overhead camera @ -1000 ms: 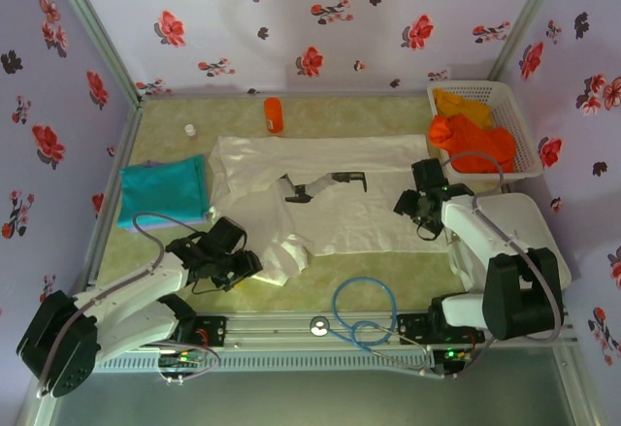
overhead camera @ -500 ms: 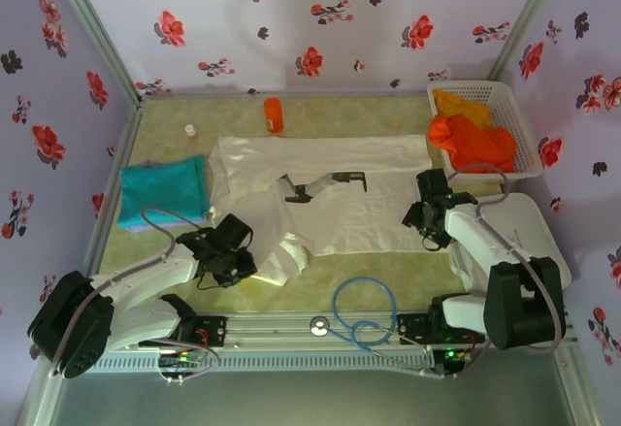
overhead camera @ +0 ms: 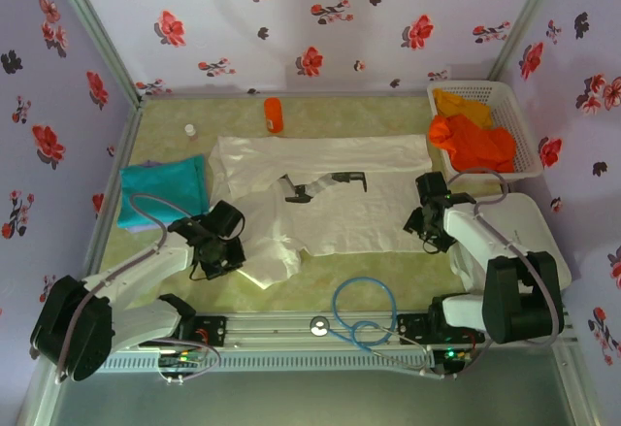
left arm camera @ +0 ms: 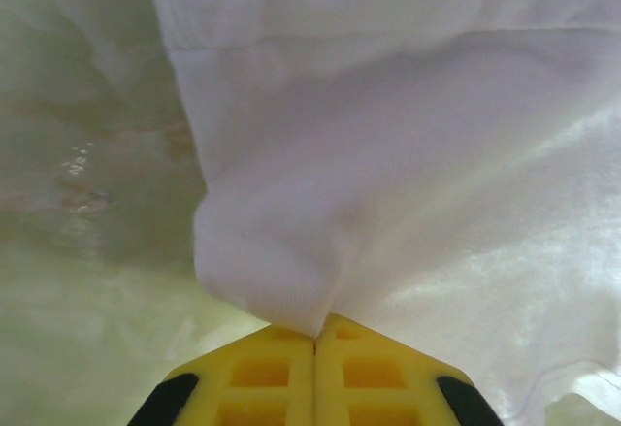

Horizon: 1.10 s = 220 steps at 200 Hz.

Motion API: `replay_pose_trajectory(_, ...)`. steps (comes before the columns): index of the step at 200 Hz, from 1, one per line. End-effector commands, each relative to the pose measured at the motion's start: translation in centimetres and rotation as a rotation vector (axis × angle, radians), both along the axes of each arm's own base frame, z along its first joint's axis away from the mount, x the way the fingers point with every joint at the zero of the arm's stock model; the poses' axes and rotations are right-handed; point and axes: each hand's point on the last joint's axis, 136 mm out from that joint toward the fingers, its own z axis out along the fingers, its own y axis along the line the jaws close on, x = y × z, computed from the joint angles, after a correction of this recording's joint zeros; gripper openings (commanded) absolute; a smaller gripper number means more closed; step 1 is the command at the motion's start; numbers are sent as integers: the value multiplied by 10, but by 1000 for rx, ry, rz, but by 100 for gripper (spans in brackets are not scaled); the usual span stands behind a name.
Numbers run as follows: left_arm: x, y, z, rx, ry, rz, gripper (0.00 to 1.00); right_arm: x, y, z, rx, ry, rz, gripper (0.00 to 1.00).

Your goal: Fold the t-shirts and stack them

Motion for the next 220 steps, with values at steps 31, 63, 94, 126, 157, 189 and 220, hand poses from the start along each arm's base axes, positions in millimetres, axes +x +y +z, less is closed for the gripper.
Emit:
replay_pose_trajectory(31, -16, 18, 2, 74, 52, -46, 0, -16, -7, -10, -25, 56, 7, 63)
replay_pose_trajectory(63, -17, 17, 0, 59, 51, -34, 11, -22, -6, -13, -14, 72, -7, 61)
replay_pose_trajectory(94, -22, 15, -3, 46, 73, -28, 35, -28, -8, -18, -25, 102, -33, 60)
replay_pose_trajectory(126, -26, 16, -6, 48, 89, -20, 47, -32, -9, -24, -22, 113, -46, 59)
replay_pose_trajectory(157, -31, 12, -12, 34, 113, -28, 49, -28, -6, -31, -7, 119, -51, 56)
replay_pose_trajectory(189, -28, 4, -18, -5, 105, -19, 46, -24, -2, -40, 6, 127, -59, 47)
replay_pose_trajectory(220, -21, -1, -18, -22, 73, -9, 37, -22, -1, -39, -10, 123, -45, 38)
